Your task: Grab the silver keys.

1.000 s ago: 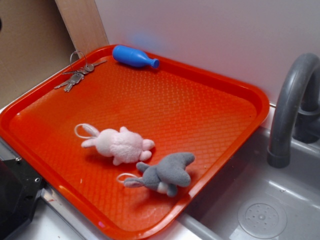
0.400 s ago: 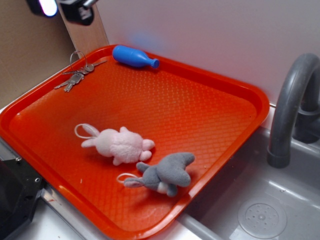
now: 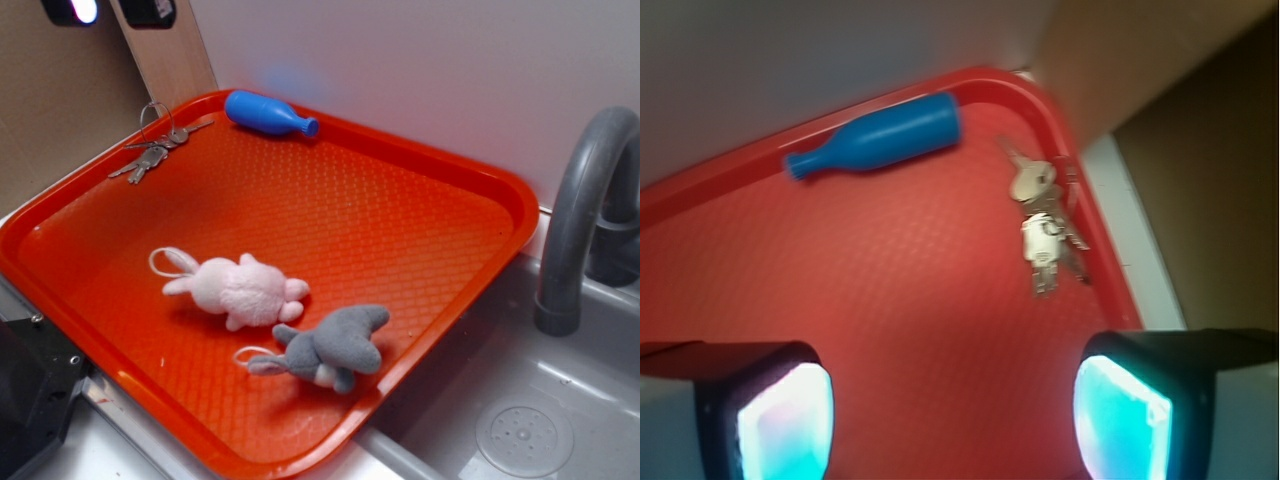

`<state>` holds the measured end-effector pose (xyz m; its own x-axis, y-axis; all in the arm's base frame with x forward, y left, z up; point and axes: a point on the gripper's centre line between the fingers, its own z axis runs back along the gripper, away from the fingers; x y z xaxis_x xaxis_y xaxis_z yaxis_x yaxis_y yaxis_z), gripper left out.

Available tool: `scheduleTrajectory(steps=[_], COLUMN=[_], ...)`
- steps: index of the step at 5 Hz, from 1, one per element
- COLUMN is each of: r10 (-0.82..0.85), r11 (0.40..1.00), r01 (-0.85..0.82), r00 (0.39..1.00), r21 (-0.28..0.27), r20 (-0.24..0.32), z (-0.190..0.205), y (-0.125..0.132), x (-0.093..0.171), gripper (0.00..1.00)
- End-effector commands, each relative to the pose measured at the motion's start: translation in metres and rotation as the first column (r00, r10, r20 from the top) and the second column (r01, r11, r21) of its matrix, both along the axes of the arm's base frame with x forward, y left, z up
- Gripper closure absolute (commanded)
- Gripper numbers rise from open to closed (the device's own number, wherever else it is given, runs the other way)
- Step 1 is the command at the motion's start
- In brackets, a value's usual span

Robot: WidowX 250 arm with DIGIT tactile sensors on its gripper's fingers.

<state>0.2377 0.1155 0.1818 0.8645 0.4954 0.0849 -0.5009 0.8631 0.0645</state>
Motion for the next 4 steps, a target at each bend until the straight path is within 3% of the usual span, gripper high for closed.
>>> scheduleTrajectory(steps=[1, 2, 4], r10=[0.117, 0.131, 0.145], r11=[0.993, 0.991, 0.988], r01=[-0.116, -0.130, -0.127], r00=[0.983, 0.968, 0.951], r21=[-0.018, -0.022, -0.083], r20=[0.144, 0.215, 0.273], z=[0.005, -0.006, -0.037], y=[0.052, 0.055, 0.068], x=[-0.035, -0.036, -0.019], gripper=[0.00, 0.00, 0.00])
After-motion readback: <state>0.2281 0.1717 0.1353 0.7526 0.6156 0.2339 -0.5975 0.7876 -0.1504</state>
